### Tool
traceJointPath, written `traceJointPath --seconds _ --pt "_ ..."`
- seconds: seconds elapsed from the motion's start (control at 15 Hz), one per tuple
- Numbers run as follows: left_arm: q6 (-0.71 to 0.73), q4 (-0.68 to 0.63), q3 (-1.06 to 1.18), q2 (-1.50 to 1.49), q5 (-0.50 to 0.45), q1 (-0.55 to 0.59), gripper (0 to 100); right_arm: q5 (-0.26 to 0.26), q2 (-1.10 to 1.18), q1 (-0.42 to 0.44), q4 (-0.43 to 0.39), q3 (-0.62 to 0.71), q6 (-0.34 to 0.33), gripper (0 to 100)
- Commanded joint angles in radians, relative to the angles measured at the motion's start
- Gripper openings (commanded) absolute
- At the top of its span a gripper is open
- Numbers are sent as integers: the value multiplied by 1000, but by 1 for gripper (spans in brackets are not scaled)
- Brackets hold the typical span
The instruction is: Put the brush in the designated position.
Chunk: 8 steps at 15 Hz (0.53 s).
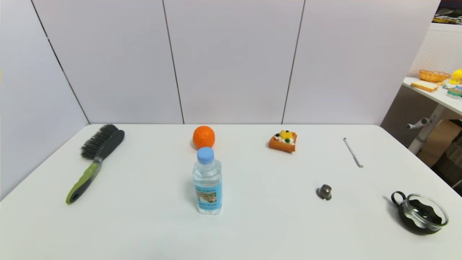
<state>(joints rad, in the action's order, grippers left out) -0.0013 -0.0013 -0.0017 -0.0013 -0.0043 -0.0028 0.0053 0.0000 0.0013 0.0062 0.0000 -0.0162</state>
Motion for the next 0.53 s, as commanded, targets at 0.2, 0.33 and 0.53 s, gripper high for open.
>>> traceJointPath --seconds 0.2,0.33,0.53 --pt "0 0 0 1 0 0 100 1 2 0 0 2 -1 100" --pt "0 0 0 1 0 0 100 1 2 0 0 2 -1 100" --pt "0 0 0 1 0 0 100 1 2 0 0 2 -1 100"
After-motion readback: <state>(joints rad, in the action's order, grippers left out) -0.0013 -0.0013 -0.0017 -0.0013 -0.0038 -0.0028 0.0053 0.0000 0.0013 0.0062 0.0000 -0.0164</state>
